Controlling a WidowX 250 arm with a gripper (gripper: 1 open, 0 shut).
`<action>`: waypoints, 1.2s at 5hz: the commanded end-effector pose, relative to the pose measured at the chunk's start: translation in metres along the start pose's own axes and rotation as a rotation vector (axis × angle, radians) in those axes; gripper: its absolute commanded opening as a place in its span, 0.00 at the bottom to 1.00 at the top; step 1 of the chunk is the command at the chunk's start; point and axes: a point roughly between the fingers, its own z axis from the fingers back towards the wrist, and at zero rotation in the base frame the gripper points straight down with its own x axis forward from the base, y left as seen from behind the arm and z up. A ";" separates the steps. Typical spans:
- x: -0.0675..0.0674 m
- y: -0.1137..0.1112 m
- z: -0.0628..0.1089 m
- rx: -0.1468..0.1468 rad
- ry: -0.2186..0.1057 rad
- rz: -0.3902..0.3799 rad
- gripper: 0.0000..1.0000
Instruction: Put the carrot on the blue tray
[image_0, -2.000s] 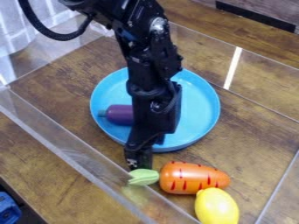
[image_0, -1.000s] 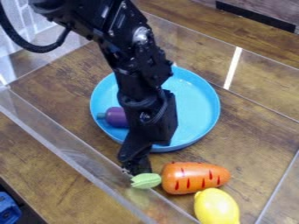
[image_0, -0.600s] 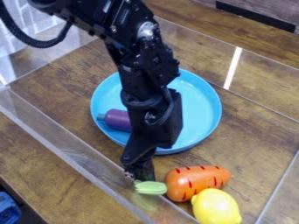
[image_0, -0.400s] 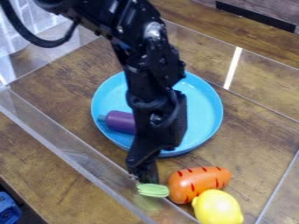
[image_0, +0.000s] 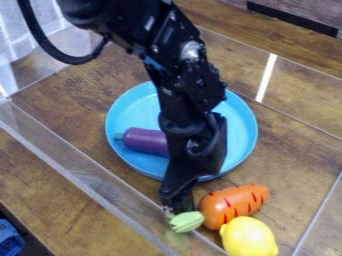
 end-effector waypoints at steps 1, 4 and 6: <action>0.010 0.006 0.010 0.022 -0.018 -0.064 1.00; 0.017 0.010 0.009 0.039 -0.014 -0.073 0.00; 0.026 0.008 0.008 0.044 -0.010 -0.131 1.00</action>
